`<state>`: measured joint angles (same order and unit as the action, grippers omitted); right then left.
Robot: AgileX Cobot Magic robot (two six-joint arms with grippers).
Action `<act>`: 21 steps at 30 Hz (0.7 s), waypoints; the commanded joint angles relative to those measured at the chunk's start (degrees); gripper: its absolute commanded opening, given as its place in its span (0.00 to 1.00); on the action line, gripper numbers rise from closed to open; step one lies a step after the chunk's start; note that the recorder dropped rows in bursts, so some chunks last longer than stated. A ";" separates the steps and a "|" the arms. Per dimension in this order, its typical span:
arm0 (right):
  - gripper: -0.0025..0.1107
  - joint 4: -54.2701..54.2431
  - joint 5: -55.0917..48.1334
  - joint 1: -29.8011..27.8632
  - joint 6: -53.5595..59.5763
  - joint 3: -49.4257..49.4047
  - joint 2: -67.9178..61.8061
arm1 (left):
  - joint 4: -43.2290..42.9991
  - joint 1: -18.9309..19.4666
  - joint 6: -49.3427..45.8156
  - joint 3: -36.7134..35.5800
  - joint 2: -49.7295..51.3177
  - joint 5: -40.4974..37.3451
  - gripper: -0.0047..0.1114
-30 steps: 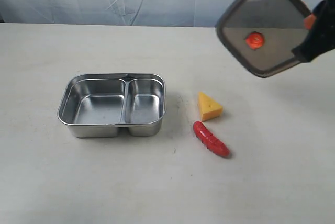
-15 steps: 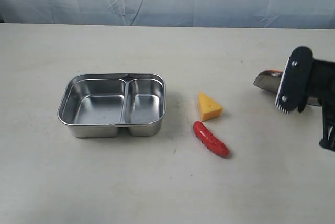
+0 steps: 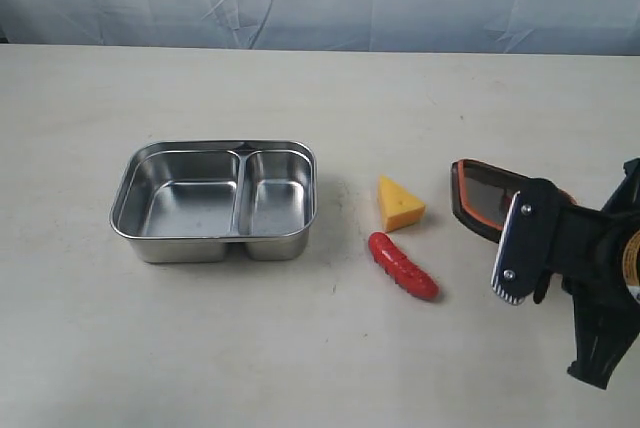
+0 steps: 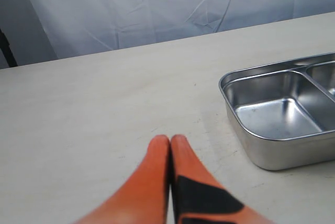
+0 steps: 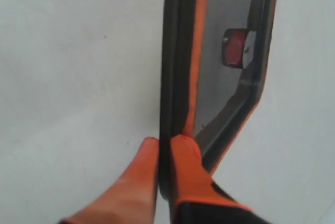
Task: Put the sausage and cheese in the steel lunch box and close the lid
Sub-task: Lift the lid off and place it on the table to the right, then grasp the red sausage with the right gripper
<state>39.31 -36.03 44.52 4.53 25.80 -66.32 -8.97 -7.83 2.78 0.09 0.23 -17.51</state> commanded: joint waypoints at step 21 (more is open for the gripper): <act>0.51 -19.38 3.53 0.18 -5.37 8.35 -5.66 | -0.18 0.28 0.03 -0.09 -0.23 0.77 0.04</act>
<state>27.93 -35.11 44.74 0.78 29.60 -72.49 -8.97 -7.83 2.78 0.09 0.23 -17.51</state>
